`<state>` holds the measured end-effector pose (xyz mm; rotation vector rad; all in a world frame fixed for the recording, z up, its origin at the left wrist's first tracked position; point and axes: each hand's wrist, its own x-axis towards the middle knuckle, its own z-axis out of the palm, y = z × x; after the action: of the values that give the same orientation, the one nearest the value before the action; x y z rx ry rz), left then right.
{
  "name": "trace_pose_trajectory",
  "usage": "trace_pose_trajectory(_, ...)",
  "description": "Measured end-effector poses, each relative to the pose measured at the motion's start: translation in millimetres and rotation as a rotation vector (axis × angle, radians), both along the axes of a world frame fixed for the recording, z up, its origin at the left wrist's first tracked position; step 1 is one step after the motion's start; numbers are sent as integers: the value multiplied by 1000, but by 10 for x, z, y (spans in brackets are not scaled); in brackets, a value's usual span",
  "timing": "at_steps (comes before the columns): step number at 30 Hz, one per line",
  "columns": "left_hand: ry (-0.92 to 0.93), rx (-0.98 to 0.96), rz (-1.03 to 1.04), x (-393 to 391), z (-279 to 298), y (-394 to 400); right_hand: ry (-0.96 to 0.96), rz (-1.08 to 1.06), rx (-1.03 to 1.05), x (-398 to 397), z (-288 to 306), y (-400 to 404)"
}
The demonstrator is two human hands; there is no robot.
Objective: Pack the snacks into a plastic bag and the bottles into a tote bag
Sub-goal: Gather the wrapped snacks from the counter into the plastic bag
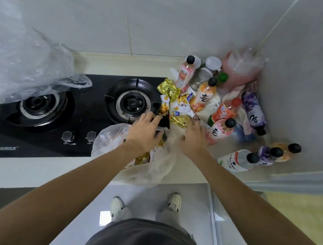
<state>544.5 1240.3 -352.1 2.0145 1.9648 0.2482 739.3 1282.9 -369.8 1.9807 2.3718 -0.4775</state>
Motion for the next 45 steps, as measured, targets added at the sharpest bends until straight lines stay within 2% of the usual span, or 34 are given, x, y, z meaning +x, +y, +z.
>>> trace_pose_trajectory(7,61,-133,-184,539,-253,756,-81,116,-194,472,-612,-40)
trace_pose_trajectory(12,112,-195,-260,852,-572,1083,-83,140,-144,633,-802,-107)
trace_pose_trajectory(16,327,-171,-333,975,-725,1177,-34,116,-129,733,-865,-119)
trace_pose_trajectory(19,371,-157,-305,979,-781,1246,29,98,-140,757,-811,-91)
trace_pose_trajectory(21,329,-171,-286,965,-792,1270,78,84,-112,749,-742,-87)
trace_pose_trajectory(25,112,-128,-184,869,-700,1162,173,74,-41,686,-593,-73)
trace_pose_trajectory(31,-124,-49,-2,362,-166,735,306,73,53,375,-200,16)
trace_pose_trajectory(37,-139,-20,171,-400,290,33,406,180,107,-334,325,-1)
trace_pose_trajectory(41,-141,-42,245,-669,410,-432,422,324,1,-752,363,-203)
trace_pose_trajectory(45,-174,-74,288,-732,287,-768,347,378,-56,-929,256,-416)
